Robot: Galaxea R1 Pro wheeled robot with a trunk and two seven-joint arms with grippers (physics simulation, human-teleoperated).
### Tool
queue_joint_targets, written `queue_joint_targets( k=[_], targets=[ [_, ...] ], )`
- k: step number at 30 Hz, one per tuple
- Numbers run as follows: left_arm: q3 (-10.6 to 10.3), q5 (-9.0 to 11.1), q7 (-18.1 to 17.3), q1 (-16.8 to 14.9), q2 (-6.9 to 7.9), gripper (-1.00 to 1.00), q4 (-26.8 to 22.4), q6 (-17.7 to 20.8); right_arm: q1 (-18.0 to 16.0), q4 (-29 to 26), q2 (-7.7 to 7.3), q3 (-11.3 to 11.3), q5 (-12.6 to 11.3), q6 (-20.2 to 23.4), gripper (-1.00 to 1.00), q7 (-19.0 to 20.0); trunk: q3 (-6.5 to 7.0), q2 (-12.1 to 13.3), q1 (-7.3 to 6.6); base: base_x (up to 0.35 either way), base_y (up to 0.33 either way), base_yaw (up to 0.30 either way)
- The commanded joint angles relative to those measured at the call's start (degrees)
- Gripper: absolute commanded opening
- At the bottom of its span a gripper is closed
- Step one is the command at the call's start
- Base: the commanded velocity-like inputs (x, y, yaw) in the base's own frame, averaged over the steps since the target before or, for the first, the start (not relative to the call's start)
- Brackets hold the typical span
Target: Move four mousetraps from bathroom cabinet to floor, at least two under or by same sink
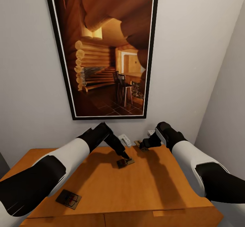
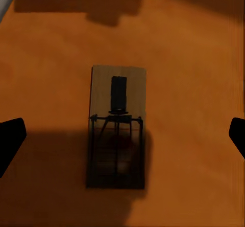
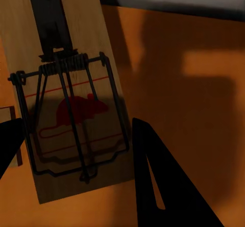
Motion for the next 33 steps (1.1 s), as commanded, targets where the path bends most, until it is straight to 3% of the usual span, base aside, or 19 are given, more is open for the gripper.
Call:
queue_joint_targets(
  k=[1,18,27,33],
  targets=[
    [0.2,-0.5,-0.5,0.0,0.0,1.0,0.2,0.2,0.0,-0.1,-0.04,0.4,-0.1,0.2,-1.0,0.0,-0.08,-0.1,0.01,0.0,0.0,0.0],
    [0.1,-0.7,-1.2,0.0,0.57,1.0,1.9,-0.6,0.0,0.0,-0.04,0.4,-0.1,0.2,-1.0,0.0,-0.08,-0.1,0.01,0.0,0.0,0.0],
    [0.0,-0.2,-1.4,0.0,2.6,1.0,2.1,-0.9,0.0,0.0,0.24,0.4,-0.1,0.2,-1.0,0.0,-0.08,-0.1,0.01,0.0,0.0,0.0],
    [0.0,-0.4,-1.1,0.0,2.88,1.0,2.1,-0.8,0.0,0.0,0.21,0.4,-0.1,0.2,-1.0,0.0,-0.08,-0.1,0.01,0.0,0.0,0.0]
  ],
)
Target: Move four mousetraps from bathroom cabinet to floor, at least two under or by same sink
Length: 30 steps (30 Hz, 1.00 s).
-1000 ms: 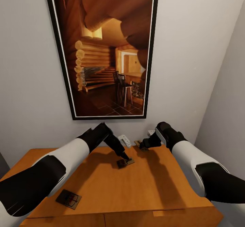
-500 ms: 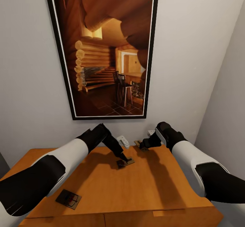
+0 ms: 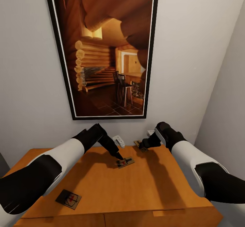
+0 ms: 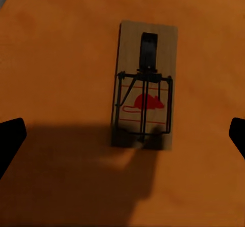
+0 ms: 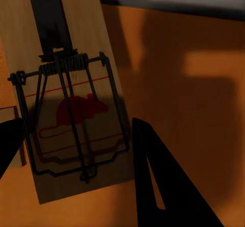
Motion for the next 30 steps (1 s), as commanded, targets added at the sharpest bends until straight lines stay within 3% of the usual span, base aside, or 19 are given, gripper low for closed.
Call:
queue_joint_targets(
  k=[1,7,16,23,30],
  targets=[
    [0.3,-0.5,-0.2,0.0,0.02,1.0,-0.1,0.5,0.0,-0.1,-0.07,0.4,-0.1,0.1,-1.0,0.0,-0.08,-0.1,0.01,0.0,0.0,0.0],
    [0.3,-0.3,0.4,0.0,0.03,1.0,0.1,0.5,0.0,-0.1,-0.18,0.4,-0.2,-0.6,-1.0,0.0,-0.08,-0.1,0.01,0.0,0.0,0.0],
    [0.4,-0.4,5.2,0.0,-0.41,1.0,0.6,0.6,0.0,-0.1,-0.19,0.4,-0.2,-0.9,-1.0,0.0,-0.08,-0.1,0.01,0.0,0.0,0.0],
    [0.4,-0.3,6.0,0.0,-0.52,1.0,0.0,1.2,0.0,0.0,-0.28,0.4,-0.1,-0.9,-1.0,0.0,-0.08,-0.1,0.01,0.0,0.0,0.0],
    [0.5,-0.2,6.5,0.0,-1.54,1.0,-0.2,1.5,0.0,0.0,-0.29,0.4,0.0,-0.9,-1.0,-0.1,-0.08,-0.1,0.01,0.0,0.0,0.0]
  ],
)
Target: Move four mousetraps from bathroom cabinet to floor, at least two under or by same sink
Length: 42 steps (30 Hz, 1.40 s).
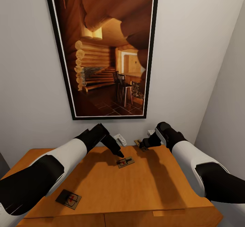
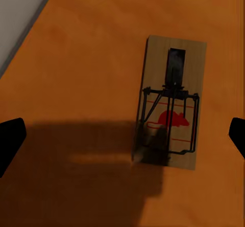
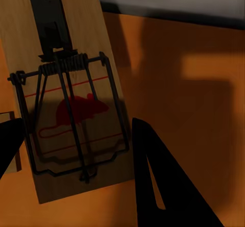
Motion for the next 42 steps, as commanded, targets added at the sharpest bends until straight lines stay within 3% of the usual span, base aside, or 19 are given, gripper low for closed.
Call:
queue_joint_targets(
  k=[1,8,14,23,42],
  targets=[
    [0.2,-0.5,-0.3,0.0,-0.15,1.0,0.0,0.3,0.0,-0.1,-0.04,0.4,0.0,0.2,-1.0,-0.1,-0.08,-0.1,0.01,0.0,0.0,0.0],
    [0.2,-0.6,0.3,0.0,-1.39,1.0,0.8,0.2,0.0,-0.1,-0.07,0.3,0.1,0.3,-1.0,-0.6,-0.08,-0.1,0.01,0.0,0.0,0.0],
    [0.3,-0.4,0.7,0.0,-1.6,1.0,2.7,-0.5,0.0,0.1,-0.05,0.4,0.2,0.3,-1.0,-0.9,-0.08,-0.1,0.01,0.0,0.0,0.0],
    [0.4,-0.1,5.6,0.0,-1.64,1.0,8.5,-5.6,0.0,1.5,-0.04,0.4,0.2,0.2,-1.0,-1.0,-0.08,-0.1,0.01,0.0,0.0,0.0],
    [0.4,-0.1,6.5,0.0,-1.64,1.0,9.2,-6.6,0.0,1.8,-0.04,0.4,0.0,0.2,-1.0,-0.6,-0.08,-0.1,0.01,0.0,0.0,0.0]
  ],
)
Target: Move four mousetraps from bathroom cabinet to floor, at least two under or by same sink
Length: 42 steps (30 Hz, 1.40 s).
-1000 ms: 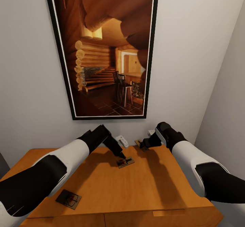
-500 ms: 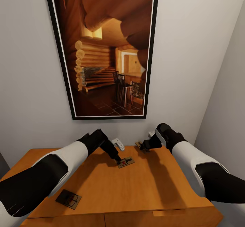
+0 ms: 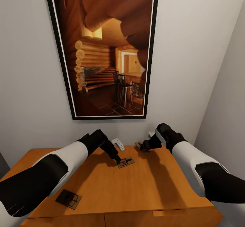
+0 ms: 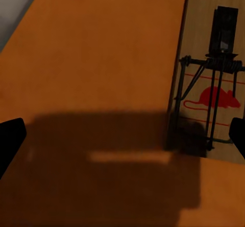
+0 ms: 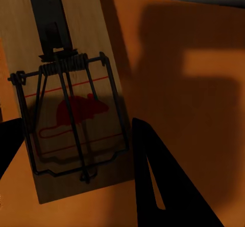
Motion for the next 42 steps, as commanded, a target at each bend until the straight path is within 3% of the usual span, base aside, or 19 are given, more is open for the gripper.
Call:
queue_joint_targets(
  k=[1,16,26,42],
  targets=[
    [0.5,-0.6,-0.3,0.0,-0.01,1.0,-0.1,0.4,0.0,-0.1,-0.02,0.4,-0.1,0.2,-1.0,0.0,-0.08,-0.1,0.01,0.0,0.0,0.0],
    [0.4,-0.8,-0.6,0.0,-0.01,1.0,-1.5,0.1,0.0,0.0,0.04,0.4,-0.3,-0.7,-1.0,0.1,-0.08,-0.1,0.01,0.0,0.0,0.0],
    [0.3,-0.9,-1.3,0.1,-0.01,1.0,-2.7,-2.1,0.0,0.1,-0.02,0.4,-0.3,-0.7,-1.0,0.1,-0.08,-0.1,0.01,0.0,0.0,0.0],
    [0.4,-0.9,-5.2,0.1,-0.01,1.0,-2.3,-5.9,0.0,0.1,-0.05,0.4,-0.3,-0.7,-1.0,0.2,-0.08,-0.1,0.01,0.0,0.0,0.0]
  ],
)
